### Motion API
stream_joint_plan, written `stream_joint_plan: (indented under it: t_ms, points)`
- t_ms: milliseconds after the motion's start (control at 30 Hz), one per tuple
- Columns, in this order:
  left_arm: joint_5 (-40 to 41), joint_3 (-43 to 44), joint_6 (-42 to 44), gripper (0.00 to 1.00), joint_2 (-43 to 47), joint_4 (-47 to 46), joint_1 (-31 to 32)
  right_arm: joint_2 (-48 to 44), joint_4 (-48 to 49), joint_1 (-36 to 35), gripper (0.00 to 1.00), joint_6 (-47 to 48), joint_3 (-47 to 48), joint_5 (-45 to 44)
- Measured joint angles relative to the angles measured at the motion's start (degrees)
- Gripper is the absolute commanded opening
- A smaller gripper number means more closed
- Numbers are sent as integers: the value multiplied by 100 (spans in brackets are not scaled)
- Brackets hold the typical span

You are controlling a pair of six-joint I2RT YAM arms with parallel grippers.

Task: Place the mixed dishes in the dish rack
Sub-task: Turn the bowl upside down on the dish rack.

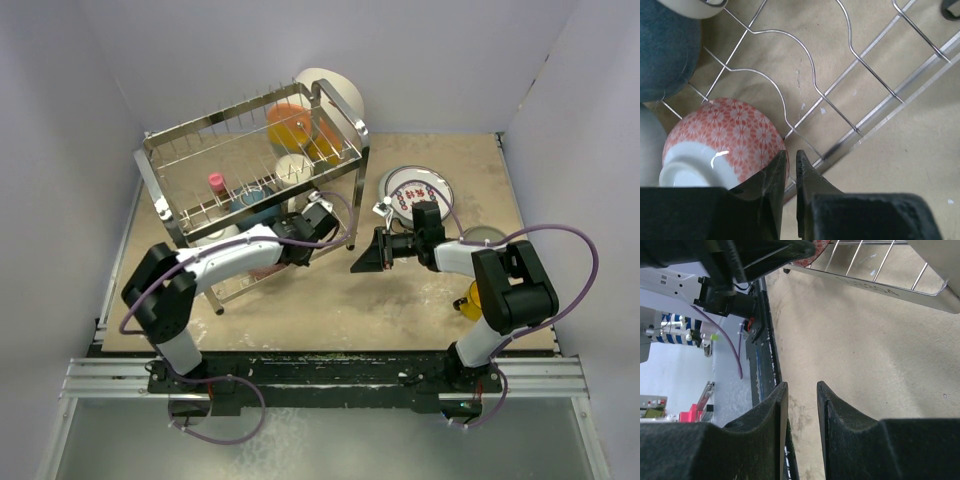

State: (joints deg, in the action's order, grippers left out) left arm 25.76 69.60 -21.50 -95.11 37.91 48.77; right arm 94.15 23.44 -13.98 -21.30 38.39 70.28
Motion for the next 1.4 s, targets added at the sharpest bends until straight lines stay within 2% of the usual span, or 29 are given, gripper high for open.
stream_joint_plan:
  t_ms: [100,167,433,733,867,967,1200,1400]
  points:
    - [24,166,7,15,-387,4,-155,0,-48,0,33,26,15,0]
    - [52,184,-4,20,-503,13,-232,0,-61,0,33,33,17,2]
    - [310,20,-321,30,-461,155,-330,0,-87,0,34,48,17,9]
    - [-114,-365,-354,54,481,92,-341,-15,-614,0,36,660,275,22]
    - [-592,-555,-291,63,1285,-199,-337,-153,-1001,0,37,1091,396,17]
    - [-1104,-809,-271,64,1665,-444,-343,-323,-1303,0,38,1425,483,17]
    - [-2321,-1364,-297,66,1827,-1375,-365,-605,-1902,26,43,2114,643,-31]
    - [-3025,-1611,-317,66,1971,-1947,-365,-776,-2142,236,47,2380,643,-26]
